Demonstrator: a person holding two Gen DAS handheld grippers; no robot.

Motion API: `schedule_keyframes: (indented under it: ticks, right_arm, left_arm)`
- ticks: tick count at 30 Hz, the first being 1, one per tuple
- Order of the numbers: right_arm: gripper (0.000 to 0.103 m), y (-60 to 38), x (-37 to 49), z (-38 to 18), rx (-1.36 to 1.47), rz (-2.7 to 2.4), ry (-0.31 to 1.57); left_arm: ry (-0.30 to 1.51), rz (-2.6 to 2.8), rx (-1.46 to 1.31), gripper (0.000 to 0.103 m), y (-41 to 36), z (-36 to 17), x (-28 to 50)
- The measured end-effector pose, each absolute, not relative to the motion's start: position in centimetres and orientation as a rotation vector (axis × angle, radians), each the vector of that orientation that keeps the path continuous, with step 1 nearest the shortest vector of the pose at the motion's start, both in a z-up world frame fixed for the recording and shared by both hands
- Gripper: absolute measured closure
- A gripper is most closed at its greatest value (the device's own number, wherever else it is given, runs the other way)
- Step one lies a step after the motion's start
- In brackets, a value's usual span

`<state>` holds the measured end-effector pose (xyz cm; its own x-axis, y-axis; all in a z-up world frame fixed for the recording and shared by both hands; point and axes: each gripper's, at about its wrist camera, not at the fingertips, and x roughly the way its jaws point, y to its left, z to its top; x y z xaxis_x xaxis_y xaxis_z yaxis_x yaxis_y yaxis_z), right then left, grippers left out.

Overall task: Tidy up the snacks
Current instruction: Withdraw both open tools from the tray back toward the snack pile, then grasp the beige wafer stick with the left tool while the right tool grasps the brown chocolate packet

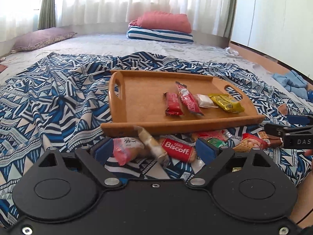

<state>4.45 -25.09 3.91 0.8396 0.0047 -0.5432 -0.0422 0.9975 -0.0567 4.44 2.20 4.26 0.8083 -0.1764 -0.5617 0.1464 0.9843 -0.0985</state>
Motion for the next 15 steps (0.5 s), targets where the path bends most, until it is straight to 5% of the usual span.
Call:
schedule_keyframes:
  ticks: [2, 9, 15]
  right_arm:
    - [0.000, -25.6, 4.1, 3.6, -0.066, -0.001, 0.570]
    - [0.000, -26.7, 3.6, 2.0, -0.058, -0.059, 0.610]
    - [0.000, -26.6, 3.6, 1.0, -0.068, -0.097, 0.617]
  left_arm:
    - [0.610, -0.169, -0.062, 0.018, 2.4, 4.1, 4.3]
    - [0.651, -0.187, -0.085, 0.058, 2.5, 3.7, 3.8]
    - [0.668, -0.155, -0.111, 0.062, 2.3, 3.2, 4.9]
